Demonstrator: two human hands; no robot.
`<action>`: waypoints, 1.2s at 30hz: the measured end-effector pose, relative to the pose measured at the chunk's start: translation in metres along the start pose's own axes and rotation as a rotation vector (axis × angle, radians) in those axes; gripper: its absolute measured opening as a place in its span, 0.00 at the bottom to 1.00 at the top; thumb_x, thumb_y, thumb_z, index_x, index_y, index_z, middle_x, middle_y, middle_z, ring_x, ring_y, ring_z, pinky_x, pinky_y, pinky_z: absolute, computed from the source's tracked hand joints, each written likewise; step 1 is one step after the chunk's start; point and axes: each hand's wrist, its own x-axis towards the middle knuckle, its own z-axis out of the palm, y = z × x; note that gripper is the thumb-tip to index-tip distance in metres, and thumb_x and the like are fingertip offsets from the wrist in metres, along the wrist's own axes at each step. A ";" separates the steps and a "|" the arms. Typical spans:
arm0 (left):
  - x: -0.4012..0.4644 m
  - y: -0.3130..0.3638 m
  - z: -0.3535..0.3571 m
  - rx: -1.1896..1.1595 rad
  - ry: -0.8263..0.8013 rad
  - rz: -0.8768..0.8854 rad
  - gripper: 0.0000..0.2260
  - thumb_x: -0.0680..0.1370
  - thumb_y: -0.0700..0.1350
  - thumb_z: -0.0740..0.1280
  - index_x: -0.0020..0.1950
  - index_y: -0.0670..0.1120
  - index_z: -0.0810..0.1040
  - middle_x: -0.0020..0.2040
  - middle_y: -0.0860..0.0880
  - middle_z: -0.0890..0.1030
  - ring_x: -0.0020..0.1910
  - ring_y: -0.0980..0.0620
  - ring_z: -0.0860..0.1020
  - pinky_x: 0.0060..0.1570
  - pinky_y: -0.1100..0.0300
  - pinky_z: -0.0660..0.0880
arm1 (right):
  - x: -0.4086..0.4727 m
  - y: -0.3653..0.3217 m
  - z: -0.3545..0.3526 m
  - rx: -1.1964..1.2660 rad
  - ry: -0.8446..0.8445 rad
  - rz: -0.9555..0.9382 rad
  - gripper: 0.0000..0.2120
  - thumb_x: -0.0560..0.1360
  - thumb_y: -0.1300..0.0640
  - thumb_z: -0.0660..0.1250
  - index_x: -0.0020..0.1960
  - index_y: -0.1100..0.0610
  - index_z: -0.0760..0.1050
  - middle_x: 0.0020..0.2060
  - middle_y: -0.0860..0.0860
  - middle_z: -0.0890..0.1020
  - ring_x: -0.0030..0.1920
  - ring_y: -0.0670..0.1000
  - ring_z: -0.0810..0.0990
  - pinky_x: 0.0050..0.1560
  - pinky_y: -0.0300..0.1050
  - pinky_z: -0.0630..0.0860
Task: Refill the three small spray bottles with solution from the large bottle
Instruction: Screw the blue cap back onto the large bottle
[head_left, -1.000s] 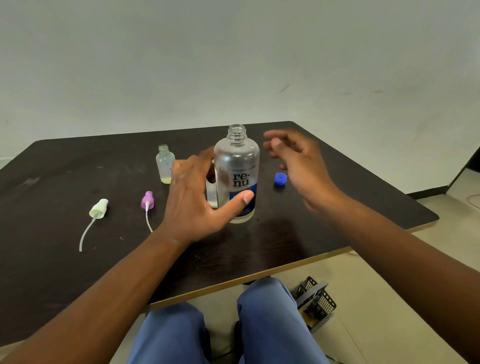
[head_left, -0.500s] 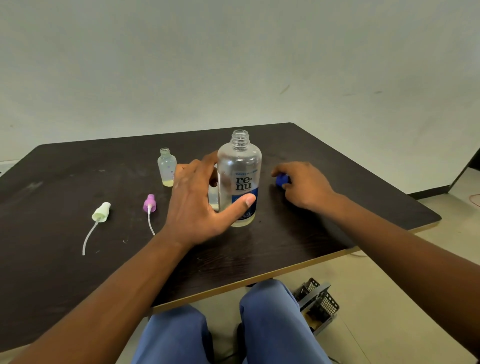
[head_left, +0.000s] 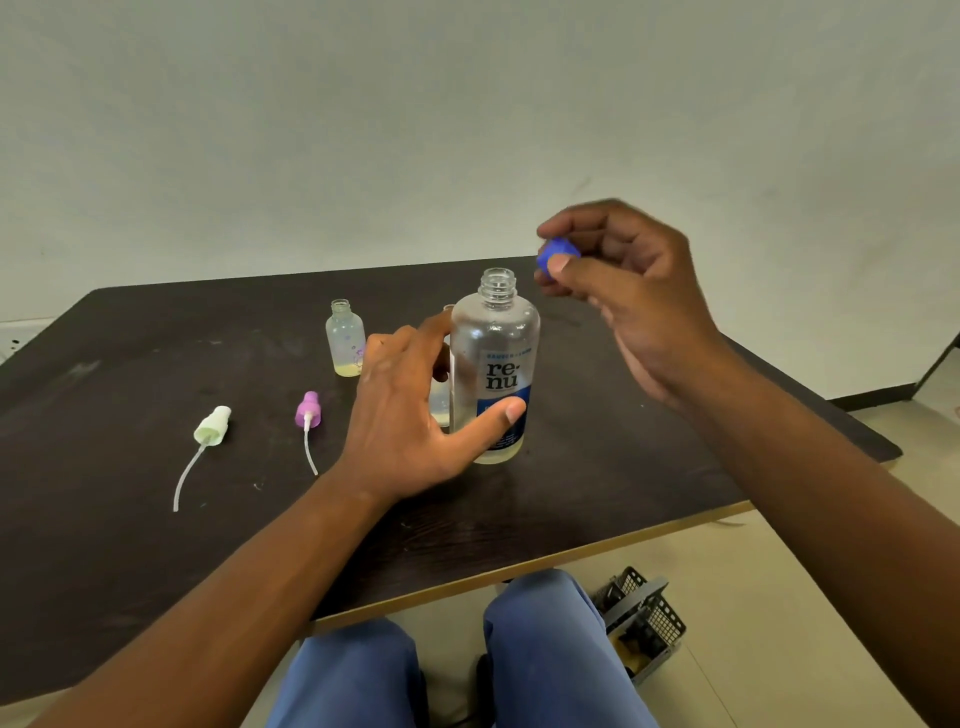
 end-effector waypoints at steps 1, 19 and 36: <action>0.000 -0.001 0.000 -0.002 -0.006 0.003 0.36 0.74 0.71 0.67 0.75 0.50 0.74 0.54 0.53 0.81 0.52 0.52 0.77 0.55 0.50 0.73 | 0.000 -0.007 0.002 0.054 0.006 -0.022 0.09 0.75 0.63 0.72 0.55 0.57 0.82 0.47 0.57 0.86 0.48 0.55 0.85 0.54 0.49 0.82; 0.000 0.002 0.001 0.009 0.026 0.050 0.36 0.74 0.70 0.68 0.74 0.48 0.75 0.51 0.53 0.80 0.47 0.57 0.72 0.51 0.57 0.69 | -0.008 -0.012 0.017 -0.156 -0.110 -0.141 0.07 0.76 0.67 0.74 0.53 0.62 0.83 0.51 0.57 0.88 0.54 0.57 0.88 0.58 0.61 0.84; -0.001 0.001 0.002 -0.005 0.013 0.003 0.36 0.73 0.69 0.68 0.74 0.50 0.73 0.52 0.53 0.80 0.51 0.52 0.74 0.50 0.55 0.71 | -0.014 -0.009 0.027 -0.205 -0.049 -0.138 0.06 0.74 0.63 0.73 0.49 0.55 0.81 0.48 0.51 0.88 0.50 0.55 0.87 0.51 0.58 0.85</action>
